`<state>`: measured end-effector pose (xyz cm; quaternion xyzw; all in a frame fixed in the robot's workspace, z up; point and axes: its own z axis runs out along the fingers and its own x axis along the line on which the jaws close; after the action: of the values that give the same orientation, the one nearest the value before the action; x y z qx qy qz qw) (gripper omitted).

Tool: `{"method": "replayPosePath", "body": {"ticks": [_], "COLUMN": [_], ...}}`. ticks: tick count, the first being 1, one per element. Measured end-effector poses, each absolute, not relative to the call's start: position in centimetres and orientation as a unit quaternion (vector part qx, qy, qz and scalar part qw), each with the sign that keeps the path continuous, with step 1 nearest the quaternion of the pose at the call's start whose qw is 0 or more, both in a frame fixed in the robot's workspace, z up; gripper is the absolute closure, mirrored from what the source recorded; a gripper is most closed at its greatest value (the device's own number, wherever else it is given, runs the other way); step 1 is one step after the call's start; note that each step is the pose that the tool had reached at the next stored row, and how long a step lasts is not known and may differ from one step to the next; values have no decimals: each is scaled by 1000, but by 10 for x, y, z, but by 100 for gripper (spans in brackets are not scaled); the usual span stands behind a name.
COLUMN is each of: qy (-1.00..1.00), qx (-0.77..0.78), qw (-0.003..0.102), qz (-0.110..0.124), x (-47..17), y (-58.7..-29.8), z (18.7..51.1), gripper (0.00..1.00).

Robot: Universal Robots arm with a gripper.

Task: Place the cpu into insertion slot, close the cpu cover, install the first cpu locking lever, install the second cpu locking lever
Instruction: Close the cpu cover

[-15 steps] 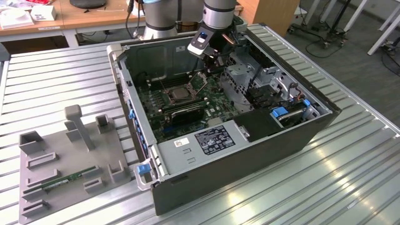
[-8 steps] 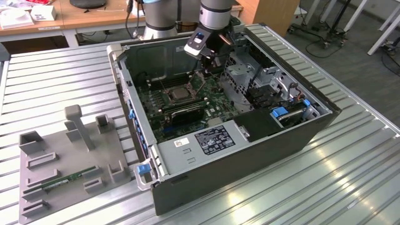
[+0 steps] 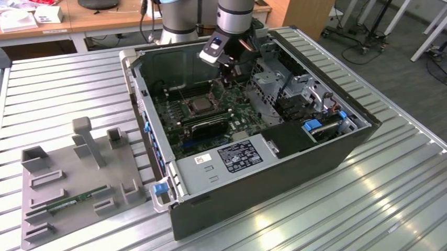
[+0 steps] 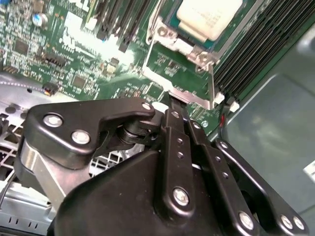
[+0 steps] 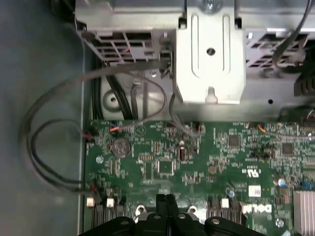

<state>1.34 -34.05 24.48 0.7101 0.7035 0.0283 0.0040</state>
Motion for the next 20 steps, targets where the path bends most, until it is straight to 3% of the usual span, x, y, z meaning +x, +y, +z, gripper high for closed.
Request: {"method": "replayPosePath", "body": {"ticks": [20], "qy": [703], "qx": [710], "qw": [6], "qz": [30], "x": [-22], "y": [-340], "z": [244], "gripper": [89]}}
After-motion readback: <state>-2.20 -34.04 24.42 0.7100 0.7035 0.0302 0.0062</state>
